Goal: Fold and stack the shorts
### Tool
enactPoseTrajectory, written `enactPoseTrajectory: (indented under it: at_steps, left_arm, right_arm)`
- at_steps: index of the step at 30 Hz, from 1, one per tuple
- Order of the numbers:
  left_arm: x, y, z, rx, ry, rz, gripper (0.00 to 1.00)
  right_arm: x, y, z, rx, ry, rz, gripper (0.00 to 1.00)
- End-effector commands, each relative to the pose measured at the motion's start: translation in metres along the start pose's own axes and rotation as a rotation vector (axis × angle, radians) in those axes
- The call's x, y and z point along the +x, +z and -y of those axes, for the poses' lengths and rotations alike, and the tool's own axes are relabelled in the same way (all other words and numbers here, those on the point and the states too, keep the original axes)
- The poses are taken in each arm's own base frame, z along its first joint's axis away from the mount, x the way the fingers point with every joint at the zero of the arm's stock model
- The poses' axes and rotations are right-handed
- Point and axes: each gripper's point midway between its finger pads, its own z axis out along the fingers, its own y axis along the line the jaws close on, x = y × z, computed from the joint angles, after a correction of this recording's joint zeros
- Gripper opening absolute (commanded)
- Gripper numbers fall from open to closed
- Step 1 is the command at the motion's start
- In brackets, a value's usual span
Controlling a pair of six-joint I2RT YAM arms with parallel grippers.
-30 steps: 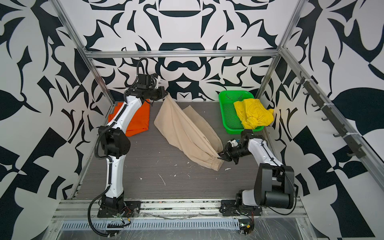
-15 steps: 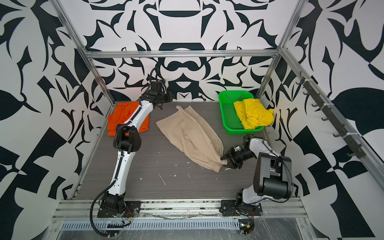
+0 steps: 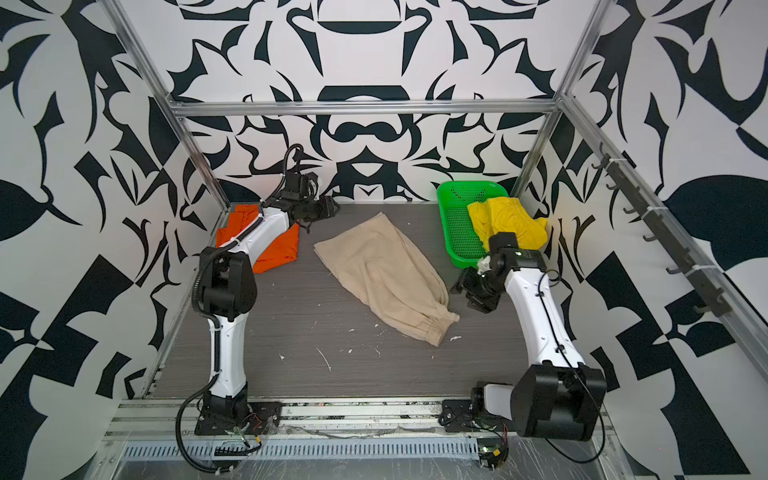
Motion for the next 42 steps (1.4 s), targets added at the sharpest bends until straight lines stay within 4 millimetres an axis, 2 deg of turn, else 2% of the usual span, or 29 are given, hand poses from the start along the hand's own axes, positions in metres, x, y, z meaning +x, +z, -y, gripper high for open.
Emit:
enactPoseTrajectory:
  at_steps: [1, 3, 6, 10, 14, 18, 21, 23, 25, 27, 30, 32, 35, 42]
  left_arm:
    - [0.037, 0.015, 0.001, 0.055, -0.085, -0.092, 0.52]
    - [0.059, 0.024, -0.006, 0.052, -0.133, -0.146, 0.52]
    - [0.092, 0.031, -0.025, -0.004, -0.182, -0.212, 0.51]
    - [0.132, 0.023, -0.049, -0.099, -0.235, -0.282, 0.51]
    - [0.177, -0.003, -0.073, -0.209, -0.298, -0.320, 0.51]
    - [0.221, -0.040, -0.095, -0.325, -0.351, -0.342, 0.51]
    - [0.251, -0.069, -0.104, -0.381, -0.399, -0.356, 0.51]
    - [0.263, -0.090, -0.103, -0.392, -0.431, -0.340, 0.51]
    - [0.268, -0.109, -0.099, -0.383, -0.444, -0.308, 0.52]
    - [0.264, -0.127, -0.092, -0.364, -0.429, -0.265, 0.54]
    - [0.247, -0.146, -0.080, -0.326, -0.387, -0.192, 0.56]
    - [0.236, -0.152, -0.073, -0.300, -0.363, -0.154, 0.56]
    - [0.226, -0.150, -0.065, -0.255, -0.338, -0.131, 0.56]
    - [0.214, -0.130, -0.044, -0.169, -0.279, -0.172, 0.55]
  right_arm:
    - [0.007, 0.010, -0.033, -0.016, -0.100, 0.026, 0.62]
    - [0.016, 0.030, -0.054, -0.066, -0.147, -0.001, 0.62]
    - [0.025, 0.058, -0.065, -0.096, -0.171, -0.037, 0.62]
    - [0.029, 0.093, -0.055, -0.109, -0.127, -0.071, 0.62]
    - [0.031, 0.114, -0.034, -0.051, -0.109, -0.096, 0.62]
    - [0.034, 0.116, -0.028, -0.052, -0.120, -0.100, 0.62]
    - [0.031, 0.104, -0.033, -0.092, -0.131, -0.071, 0.62]
    - [0.027, 0.091, -0.035, -0.117, -0.139, -0.039, 0.62]
    - [0.021, 0.076, -0.033, -0.136, -0.154, 0.008, 0.64]
    - [0.010, 0.058, -0.028, -0.141, -0.186, 0.085, 0.67]
    - [-0.006, 0.036, -0.011, -0.117, -0.229, 0.202, 0.71]
    - [-0.014, 0.029, -0.002, -0.104, -0.253, 0.253, 0.75]
    - [-0.021, 0.034, 0.005, -0.095, -0.306, 0.274, 0.77]
    - [-0.024, 0.058, 0.010, -0.080, -0.321, 0.205, 0.79]
